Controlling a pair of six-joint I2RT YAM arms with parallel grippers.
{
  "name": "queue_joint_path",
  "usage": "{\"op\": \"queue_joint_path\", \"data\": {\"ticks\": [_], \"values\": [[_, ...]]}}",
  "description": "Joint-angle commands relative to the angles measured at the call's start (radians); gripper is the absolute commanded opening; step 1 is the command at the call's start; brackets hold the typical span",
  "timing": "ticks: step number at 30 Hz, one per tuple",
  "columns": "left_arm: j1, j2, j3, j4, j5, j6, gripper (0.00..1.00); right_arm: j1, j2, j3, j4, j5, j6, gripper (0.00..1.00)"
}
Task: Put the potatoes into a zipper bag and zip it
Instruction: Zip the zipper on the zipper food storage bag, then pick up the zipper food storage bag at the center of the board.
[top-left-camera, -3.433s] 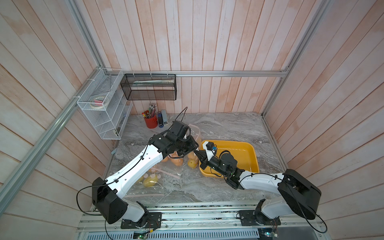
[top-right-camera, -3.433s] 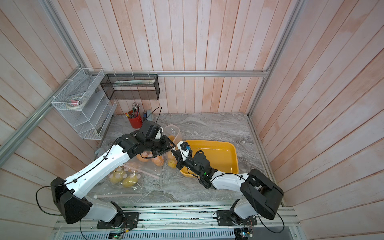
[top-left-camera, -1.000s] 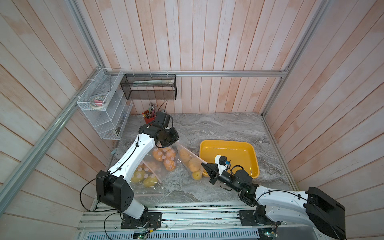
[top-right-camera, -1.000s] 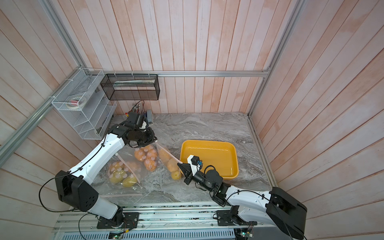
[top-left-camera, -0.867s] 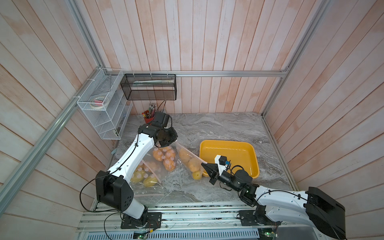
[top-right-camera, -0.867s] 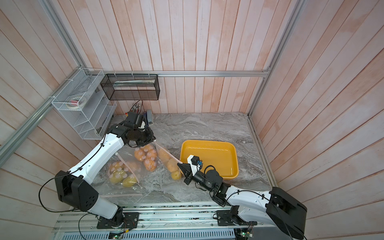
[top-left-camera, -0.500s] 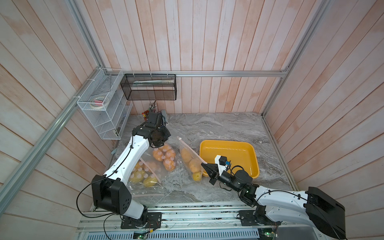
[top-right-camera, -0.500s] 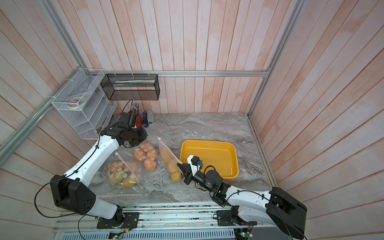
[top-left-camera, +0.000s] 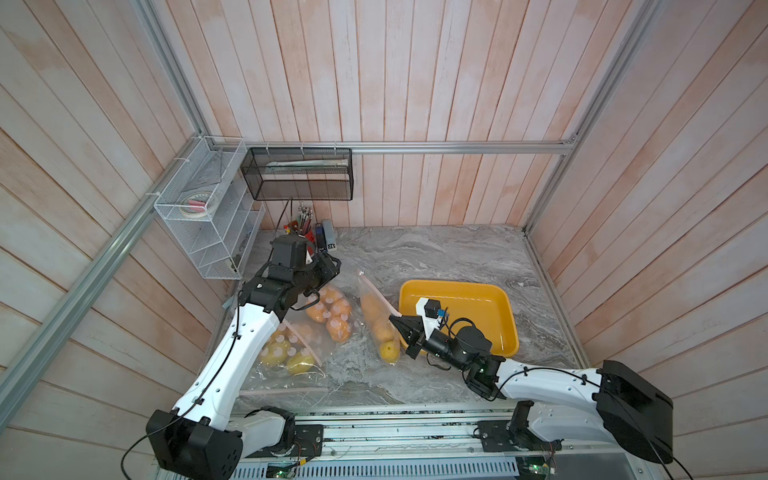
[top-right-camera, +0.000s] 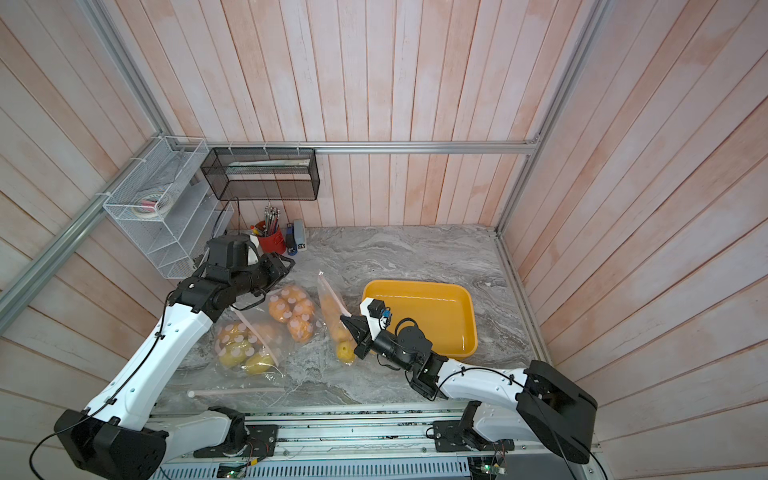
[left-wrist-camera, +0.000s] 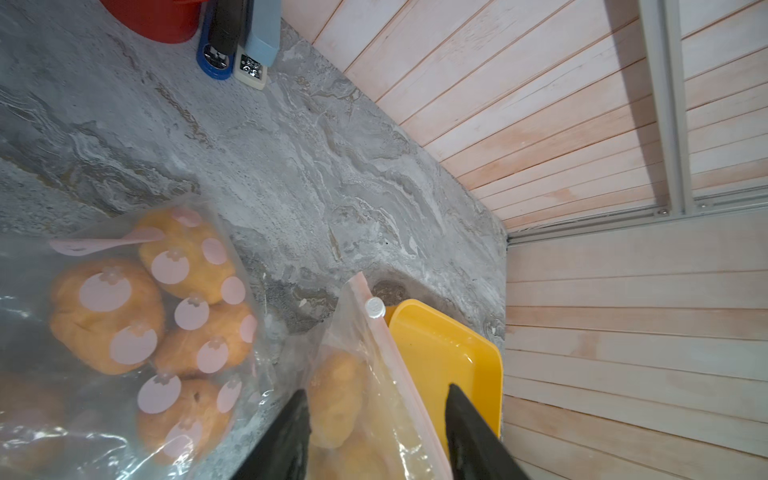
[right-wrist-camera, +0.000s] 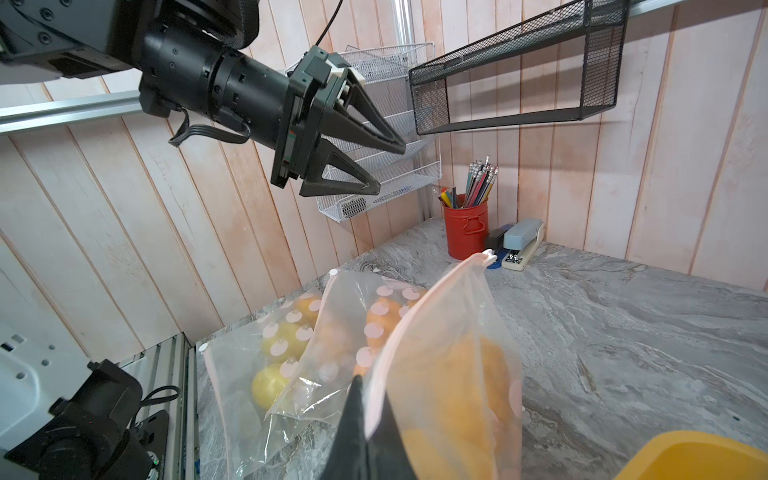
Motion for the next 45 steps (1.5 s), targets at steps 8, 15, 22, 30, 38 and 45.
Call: {"op": "queue_joint_path", "data": {"ticks": [8, 15, 22, 30, 38, 45], "values": [[-0.002, 0.179, 0.061, -0.029, 0.067, 0.023, 0.57, 0.003, -0.010, -0.055, 0.057, -0.053, -0.029, 0.00], [-0.013, 0.237, 0.067, -0.023, 0.094, 0.031, 0.56, 0.004, 0.000, -0.049, 0.042, -0.079, -0.032, 0.00], [-0.089, 0.284, 0.113, -0.072, 0.049, 0.033, 0.55, 0.016, -0.018, -0.042, -0.049, -0.126, -0.058, 0.00], [-0.150, 0.341, 0.169, -0.131, -0.023, 0.030, 0.54, 0.021, -0.058, -0.059, -0.089, -0.103, -0.083, 0.00], [-0.151, 0.415, 0.195, -0.166, -0.029, 0.033, 0.45, 0.021, -0.058, -0.054, -0.085, -0.103, -0.084, 0.00], [-0.152, 0.433, 0.200, -0.170, -0.021, 0.037, 0.29, 0.021, -0.058, -0.039, -0.095, -0.102, -0.089, 0.00]]}}
